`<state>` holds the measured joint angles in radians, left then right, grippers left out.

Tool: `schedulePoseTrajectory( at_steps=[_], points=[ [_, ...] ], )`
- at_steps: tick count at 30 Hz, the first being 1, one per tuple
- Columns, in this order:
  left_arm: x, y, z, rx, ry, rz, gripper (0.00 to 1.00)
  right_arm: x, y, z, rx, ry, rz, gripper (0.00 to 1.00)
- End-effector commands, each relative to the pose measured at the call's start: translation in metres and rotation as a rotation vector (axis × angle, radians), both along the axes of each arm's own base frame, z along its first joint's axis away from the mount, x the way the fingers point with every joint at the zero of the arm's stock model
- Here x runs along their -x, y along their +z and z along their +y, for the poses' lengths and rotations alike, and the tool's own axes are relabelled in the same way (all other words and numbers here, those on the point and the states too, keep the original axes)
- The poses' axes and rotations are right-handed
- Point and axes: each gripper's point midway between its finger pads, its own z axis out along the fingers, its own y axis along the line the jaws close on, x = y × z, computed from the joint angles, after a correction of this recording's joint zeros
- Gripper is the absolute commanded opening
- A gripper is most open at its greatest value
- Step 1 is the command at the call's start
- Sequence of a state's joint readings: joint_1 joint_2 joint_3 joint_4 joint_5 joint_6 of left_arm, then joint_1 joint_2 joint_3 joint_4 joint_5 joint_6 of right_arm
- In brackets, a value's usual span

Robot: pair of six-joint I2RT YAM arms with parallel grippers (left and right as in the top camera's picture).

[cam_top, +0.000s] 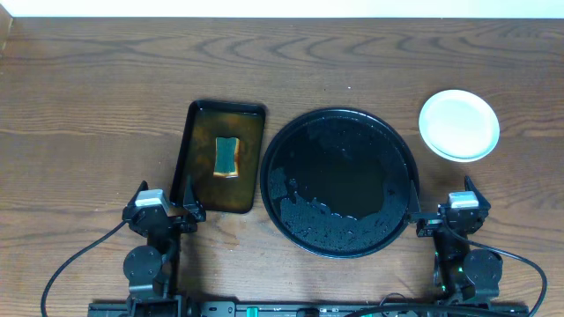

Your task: Clean dirty plates on tray and stack at the side

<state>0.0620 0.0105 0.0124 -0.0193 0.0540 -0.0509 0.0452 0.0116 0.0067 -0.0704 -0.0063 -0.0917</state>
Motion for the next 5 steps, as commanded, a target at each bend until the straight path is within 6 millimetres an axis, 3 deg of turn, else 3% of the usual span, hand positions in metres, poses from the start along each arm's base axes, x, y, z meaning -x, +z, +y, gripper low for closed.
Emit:
schedulePoseTrajectory(
  at_steps=[1, 5],
  points=[
    [0.0013, -0.0143, -0.0012, -0.008, -0.01, 0.05, 0.9, 0.0004, -0.0004, 0.001, 0.011, 0.003, -0.001, 0.99],
    [0.0013, -0.0141, -0.0012, -0.008, -0.01, 0.05, 0.89, 0.0004, -0.0004, 0.001, 0.011, 0.003, -0.001, 0.99]
  ],
)
